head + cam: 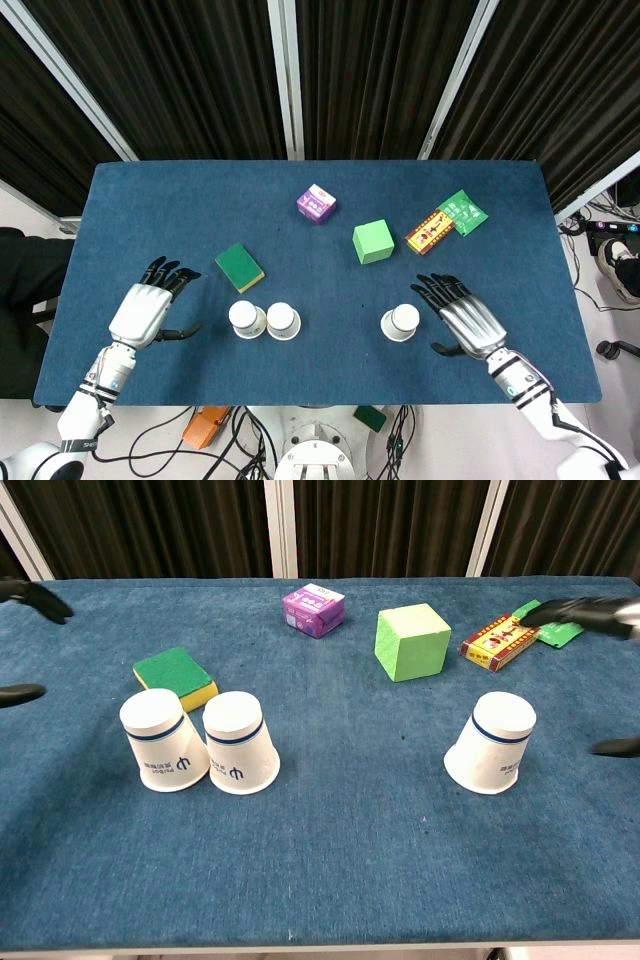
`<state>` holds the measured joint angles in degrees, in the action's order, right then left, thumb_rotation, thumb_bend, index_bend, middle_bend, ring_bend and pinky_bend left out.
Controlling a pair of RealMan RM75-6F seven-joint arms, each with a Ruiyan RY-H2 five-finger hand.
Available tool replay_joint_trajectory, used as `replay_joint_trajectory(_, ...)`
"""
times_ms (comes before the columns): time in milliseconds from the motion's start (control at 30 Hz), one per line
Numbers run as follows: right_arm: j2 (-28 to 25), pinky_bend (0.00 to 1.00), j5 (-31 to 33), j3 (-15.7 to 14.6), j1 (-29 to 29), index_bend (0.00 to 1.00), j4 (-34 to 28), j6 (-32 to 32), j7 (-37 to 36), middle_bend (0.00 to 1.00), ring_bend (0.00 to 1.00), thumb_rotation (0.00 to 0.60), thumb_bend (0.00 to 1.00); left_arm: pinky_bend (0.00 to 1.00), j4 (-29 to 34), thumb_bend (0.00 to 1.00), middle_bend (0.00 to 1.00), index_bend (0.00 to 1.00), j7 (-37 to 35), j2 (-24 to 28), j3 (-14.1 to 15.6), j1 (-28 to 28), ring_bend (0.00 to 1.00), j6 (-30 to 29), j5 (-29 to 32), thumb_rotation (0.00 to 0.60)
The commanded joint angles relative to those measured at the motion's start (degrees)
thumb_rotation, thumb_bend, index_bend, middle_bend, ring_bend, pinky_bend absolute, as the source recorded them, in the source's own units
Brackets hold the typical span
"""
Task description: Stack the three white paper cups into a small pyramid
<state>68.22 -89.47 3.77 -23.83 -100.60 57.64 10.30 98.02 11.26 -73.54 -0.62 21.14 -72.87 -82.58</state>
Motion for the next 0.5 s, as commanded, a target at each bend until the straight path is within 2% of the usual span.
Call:
replay_joint_trajectory(33, 2.71, 0.15, 4.39, 1.47, -3.18, 0.18, -0.33, -3.88, 4.29, 0.11, 0.01, 0.600, 0.39, 0.00, -0.81, 0.23, 0.20, 0.19, -1.10, 0.45, 0.33, -0.74, 0.11, -0.52, -0.15, 0.420)
replay_joint_trajectory(267, 4.91, 0.15, 9.97, 1.92, -6.50, 0.26, 0.54, -8.02, 8.41, 0.14, 0.03, 0.600, 0.44, 0.00, -1.79, 0.23, 0.20, 0.19, -3.22, 0.84, 0.23, -2.01, 0.11, -1.56, -0.22, 0.419)
replay_joint_trajectory(500, 6.09, 0.16, 12.64, 1.65, -8.15, 0.32, 0.92, -8.85, 10.00, 0.16, 0.05, 0.600, 0.47, 0.00, -2.38, 0.23, 0.20, 0.19, -3.93, 0.70, 0.20, -2.39, 0.11, -1.14, -0.18, 0.418)
